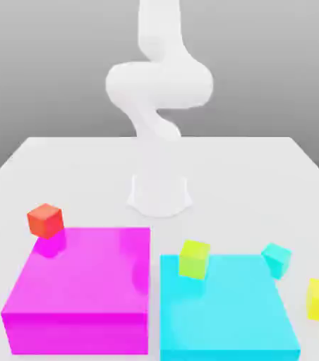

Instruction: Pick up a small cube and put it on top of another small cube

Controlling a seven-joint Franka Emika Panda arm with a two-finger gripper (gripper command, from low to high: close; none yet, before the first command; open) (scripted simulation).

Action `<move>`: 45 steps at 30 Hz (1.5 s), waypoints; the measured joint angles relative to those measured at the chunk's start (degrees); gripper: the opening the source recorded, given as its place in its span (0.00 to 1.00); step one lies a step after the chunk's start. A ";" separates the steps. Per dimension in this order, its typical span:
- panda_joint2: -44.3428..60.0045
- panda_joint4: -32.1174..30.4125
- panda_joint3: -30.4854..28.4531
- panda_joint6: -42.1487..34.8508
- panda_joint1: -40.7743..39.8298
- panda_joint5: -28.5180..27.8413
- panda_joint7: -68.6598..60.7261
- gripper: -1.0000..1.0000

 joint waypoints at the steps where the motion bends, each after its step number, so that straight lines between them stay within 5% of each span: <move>1: 2.26 -0.25 0.27 0.83 1.09 0.07 -1.41 0.50; 17: 35.63 -3.99 7.90 13.05 14.72 -0.66 -21.00 0.50; 26: 54.68 -5.99 11.29 19.74 21.99 -6.86 -27.79 0.50; 31: 65.08 -4.45 8.28 27.06 25.26 -11.19 -25.73 0.50; 32: 66.33 -4.19 7.91 27.98 25.53 -11.80 -25.27 0.00; 39: 66.24 -4.22 8.00 27.86 25.45 -11.87 -25.24 0.00; 45: 55.10 -7.96 11.52 20.58 23.09 -7.47 -29.47 0.00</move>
